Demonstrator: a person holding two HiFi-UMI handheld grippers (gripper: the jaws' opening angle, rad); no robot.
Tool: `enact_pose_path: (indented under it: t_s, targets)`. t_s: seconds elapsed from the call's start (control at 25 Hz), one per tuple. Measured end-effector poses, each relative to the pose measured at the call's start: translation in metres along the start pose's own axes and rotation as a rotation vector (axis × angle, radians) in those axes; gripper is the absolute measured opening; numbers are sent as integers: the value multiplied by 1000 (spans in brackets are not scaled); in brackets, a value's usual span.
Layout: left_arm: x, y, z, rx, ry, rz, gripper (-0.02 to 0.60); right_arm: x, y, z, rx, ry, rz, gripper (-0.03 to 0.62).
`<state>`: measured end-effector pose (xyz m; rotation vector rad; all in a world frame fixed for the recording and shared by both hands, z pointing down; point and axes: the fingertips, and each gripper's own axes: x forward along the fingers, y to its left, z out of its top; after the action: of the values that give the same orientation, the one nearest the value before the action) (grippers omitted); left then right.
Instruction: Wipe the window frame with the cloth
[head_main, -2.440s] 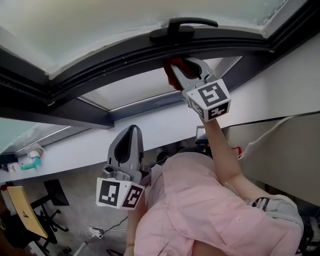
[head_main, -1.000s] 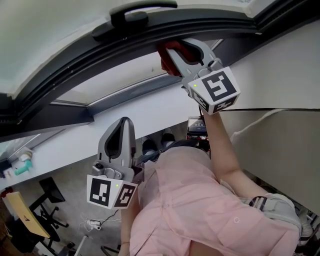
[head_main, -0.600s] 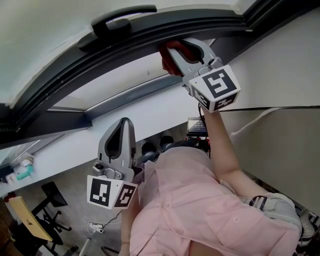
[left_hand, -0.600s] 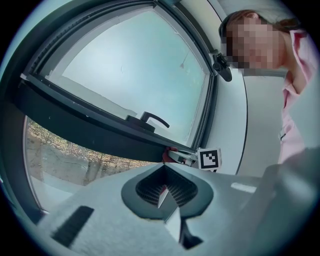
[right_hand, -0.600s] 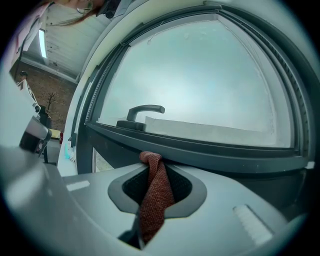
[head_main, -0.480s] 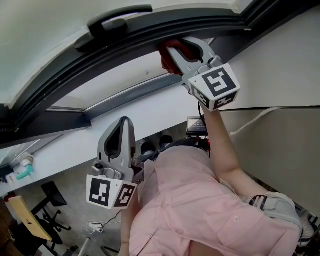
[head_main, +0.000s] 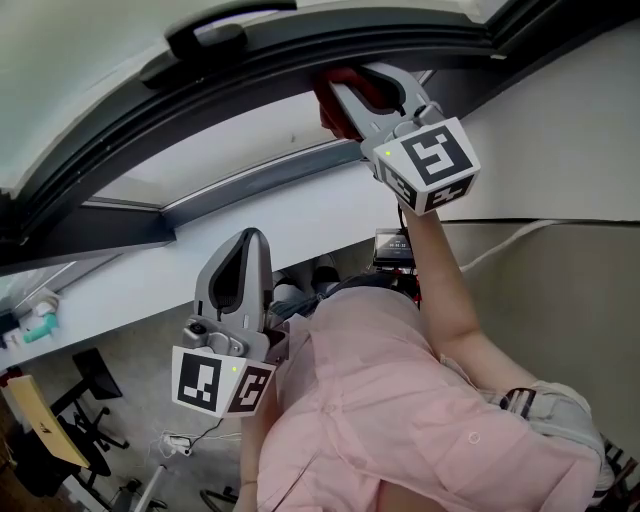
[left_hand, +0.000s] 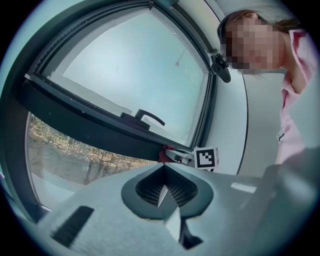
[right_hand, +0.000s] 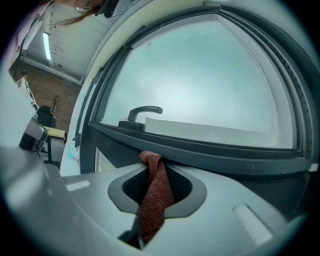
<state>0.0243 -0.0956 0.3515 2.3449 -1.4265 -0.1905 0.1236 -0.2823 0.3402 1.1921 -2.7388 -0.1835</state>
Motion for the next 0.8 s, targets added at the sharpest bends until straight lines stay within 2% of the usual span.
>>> enact_pose_path:
  t_s: [0.44,0.8]
  targets:
    - [-7,-6,4,10,-27,26,-3,-4,-2,-1,-4,5,6,61]
    - [-6,-10,8,18,-28,6,-3,-17,-21,-2,6,14,-52,61]
